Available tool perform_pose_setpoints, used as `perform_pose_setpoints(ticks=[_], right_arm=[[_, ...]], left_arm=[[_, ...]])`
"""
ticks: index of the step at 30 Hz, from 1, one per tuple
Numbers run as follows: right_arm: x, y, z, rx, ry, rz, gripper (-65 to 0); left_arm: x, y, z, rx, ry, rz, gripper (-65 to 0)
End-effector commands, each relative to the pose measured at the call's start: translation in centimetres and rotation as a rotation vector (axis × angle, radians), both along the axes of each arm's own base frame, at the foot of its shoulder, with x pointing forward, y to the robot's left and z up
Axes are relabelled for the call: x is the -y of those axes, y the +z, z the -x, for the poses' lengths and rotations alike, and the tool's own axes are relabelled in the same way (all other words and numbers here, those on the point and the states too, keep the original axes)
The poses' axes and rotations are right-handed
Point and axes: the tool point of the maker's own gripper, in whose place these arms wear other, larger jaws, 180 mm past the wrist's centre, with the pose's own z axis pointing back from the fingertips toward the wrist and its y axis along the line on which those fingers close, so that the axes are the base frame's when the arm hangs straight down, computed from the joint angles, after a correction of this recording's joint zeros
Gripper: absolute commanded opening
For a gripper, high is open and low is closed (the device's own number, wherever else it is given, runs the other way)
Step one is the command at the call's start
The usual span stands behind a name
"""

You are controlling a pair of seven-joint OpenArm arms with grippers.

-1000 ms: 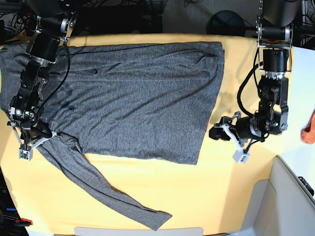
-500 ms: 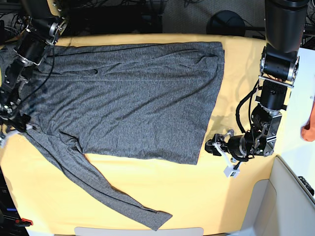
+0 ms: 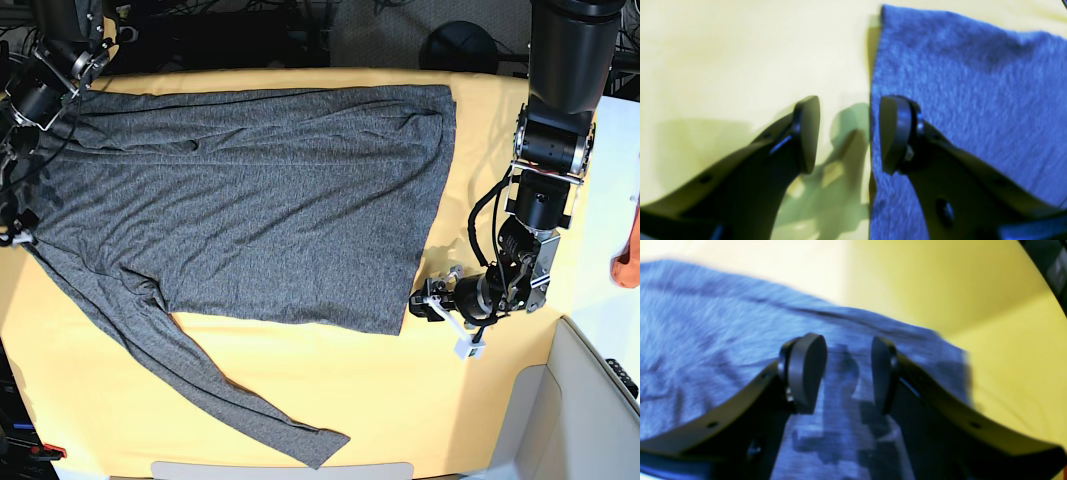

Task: Fold the T-shirt properly
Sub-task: 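Move both grippers to the shirt's hem side and grasp the hem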

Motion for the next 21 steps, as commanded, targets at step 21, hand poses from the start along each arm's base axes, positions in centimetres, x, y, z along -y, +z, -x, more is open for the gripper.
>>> perform_pose_setpoints(ticks=[21], right_arm=[[5.7,1.7,3.1,0.088,-0.144,0.056,-38.8]], left_arm=[[1.7,0.8,-1.3,0.045,0.106,0.149,-36.6]])
